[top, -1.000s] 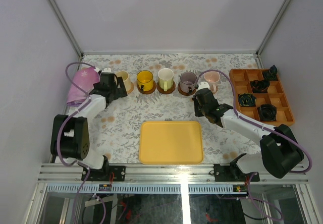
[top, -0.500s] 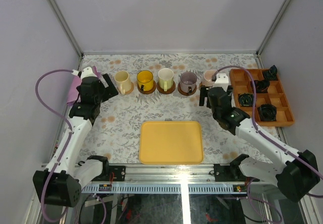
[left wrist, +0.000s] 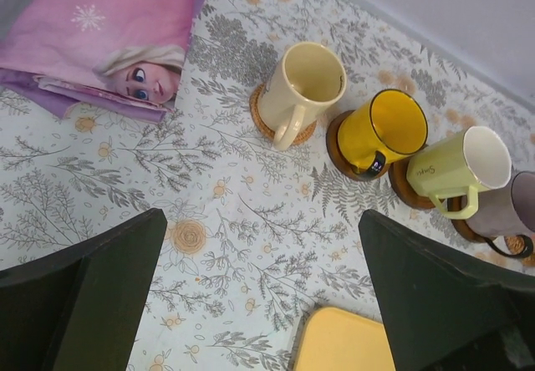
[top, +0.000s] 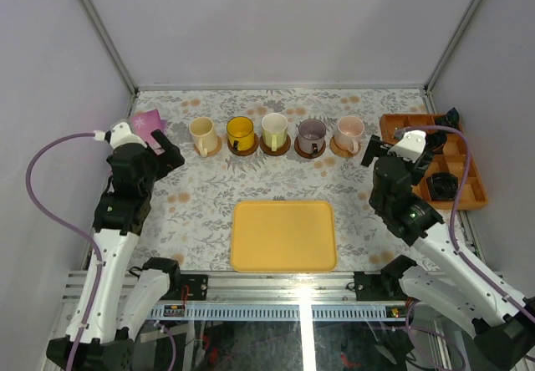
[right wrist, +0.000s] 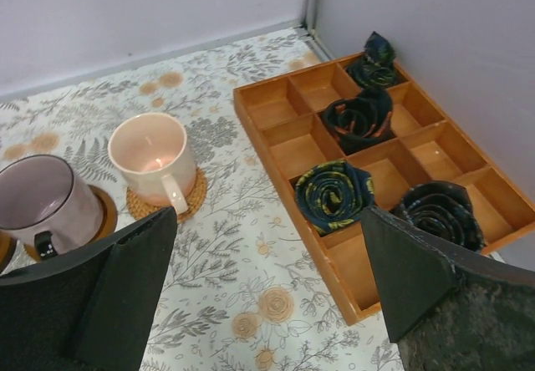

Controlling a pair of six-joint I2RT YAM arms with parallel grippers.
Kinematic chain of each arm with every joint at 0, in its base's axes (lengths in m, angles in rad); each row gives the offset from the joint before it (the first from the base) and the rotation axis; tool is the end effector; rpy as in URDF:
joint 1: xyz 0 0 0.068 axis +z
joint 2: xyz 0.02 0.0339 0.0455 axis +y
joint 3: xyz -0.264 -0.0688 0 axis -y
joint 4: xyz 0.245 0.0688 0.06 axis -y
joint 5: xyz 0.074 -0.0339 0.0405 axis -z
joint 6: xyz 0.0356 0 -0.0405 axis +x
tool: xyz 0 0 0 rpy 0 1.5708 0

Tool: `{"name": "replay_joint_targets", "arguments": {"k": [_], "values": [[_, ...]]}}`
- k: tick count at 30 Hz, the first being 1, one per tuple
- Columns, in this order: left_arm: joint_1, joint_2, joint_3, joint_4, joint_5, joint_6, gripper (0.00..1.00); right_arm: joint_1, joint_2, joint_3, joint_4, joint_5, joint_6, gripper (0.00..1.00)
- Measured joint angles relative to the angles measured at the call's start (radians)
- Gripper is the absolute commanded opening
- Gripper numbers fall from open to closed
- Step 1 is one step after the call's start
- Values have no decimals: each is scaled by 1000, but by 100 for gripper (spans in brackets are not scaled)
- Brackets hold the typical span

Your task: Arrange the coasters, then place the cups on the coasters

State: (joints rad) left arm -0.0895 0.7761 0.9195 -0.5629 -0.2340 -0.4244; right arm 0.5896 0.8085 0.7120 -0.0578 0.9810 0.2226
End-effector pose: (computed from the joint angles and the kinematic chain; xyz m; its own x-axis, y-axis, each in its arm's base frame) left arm 0.1648 -0.0065 0.3486 -0.3186 -0.3736 -0.8712 -0.2800 0.9151 -0.2900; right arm 0.1661 0.0755 0.3261 -0.0422 0.1195 -0.9919 0.3923 0.9151 0.0936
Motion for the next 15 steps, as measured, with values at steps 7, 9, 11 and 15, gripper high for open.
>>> {"name": "replay_joint_targets", "arguments": {"k": [7, 9, 11, 15], "values": [[0, -100, -4, -48, -66, -47, 100, -1, -49, -6, 1, 59, -23, 99], [0, -132, -13, -60, -84, -54, 100, -1, -44, -6, 1, 64, -34, 99], [0, -161, -19, -76, -95, -61, 100, -1, -36, -6, 4, 72, -46, 99], [0, -195, -24, -90, -109, -65, 100, -1, -23, -6, 16, 74, -59, 99]]}}
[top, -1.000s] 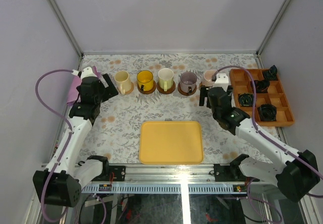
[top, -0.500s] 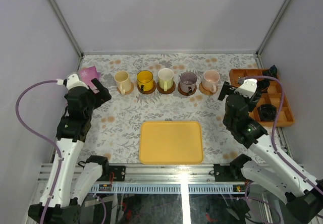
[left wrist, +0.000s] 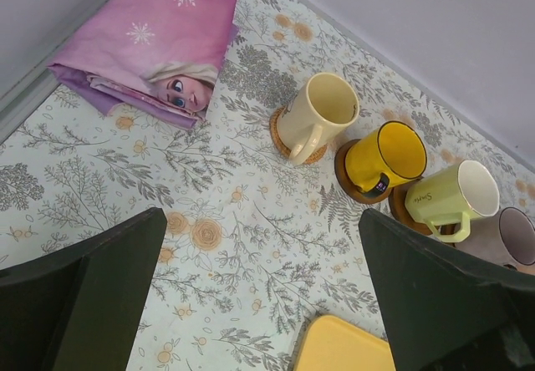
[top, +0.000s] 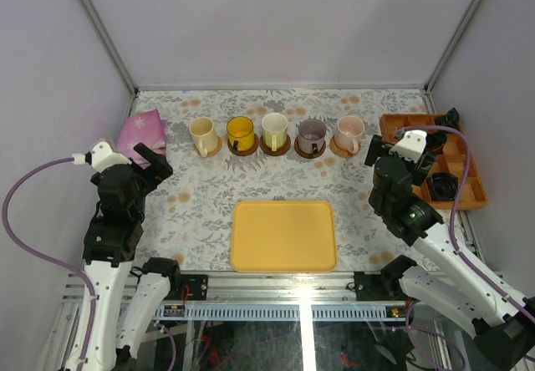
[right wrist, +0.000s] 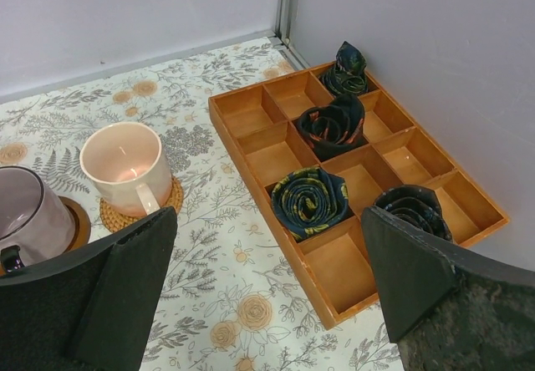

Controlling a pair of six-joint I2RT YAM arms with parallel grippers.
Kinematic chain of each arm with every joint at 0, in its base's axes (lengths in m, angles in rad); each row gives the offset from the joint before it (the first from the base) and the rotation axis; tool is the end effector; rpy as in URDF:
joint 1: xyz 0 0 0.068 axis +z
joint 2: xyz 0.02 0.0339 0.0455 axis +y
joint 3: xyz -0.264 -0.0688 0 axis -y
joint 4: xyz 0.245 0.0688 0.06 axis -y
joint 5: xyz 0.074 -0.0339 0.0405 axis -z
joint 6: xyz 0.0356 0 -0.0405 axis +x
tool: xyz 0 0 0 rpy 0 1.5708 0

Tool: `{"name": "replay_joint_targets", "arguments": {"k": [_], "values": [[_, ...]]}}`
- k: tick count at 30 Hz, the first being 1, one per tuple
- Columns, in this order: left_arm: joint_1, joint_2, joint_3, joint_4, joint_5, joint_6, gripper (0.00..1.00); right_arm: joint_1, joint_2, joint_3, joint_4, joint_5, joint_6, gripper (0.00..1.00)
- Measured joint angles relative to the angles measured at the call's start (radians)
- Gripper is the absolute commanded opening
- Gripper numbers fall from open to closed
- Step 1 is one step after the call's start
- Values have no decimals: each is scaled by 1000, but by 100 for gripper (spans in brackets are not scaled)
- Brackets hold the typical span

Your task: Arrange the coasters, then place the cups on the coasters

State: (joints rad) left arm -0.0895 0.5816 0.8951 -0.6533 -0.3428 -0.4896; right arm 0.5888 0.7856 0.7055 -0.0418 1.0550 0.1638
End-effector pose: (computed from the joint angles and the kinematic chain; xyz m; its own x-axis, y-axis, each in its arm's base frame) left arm 0.1159 0.0016 0.3553 -0.1841 -0.4282 -0.8847 -0.3604 0.8669 -0.3445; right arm 0.1613 0.0705 0.3293 -0.0273 0.0785 -0.9965 0.4547 0.8888 0.0575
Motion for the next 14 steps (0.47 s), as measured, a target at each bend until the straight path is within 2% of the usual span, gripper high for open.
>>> {"name": "replay_joint_targets", "arguments": {"k": [14], "values": [[0, -63, -2, -39, -73, 0, 100, 0, 14, 0, 3, -2, 1, 99]]}}
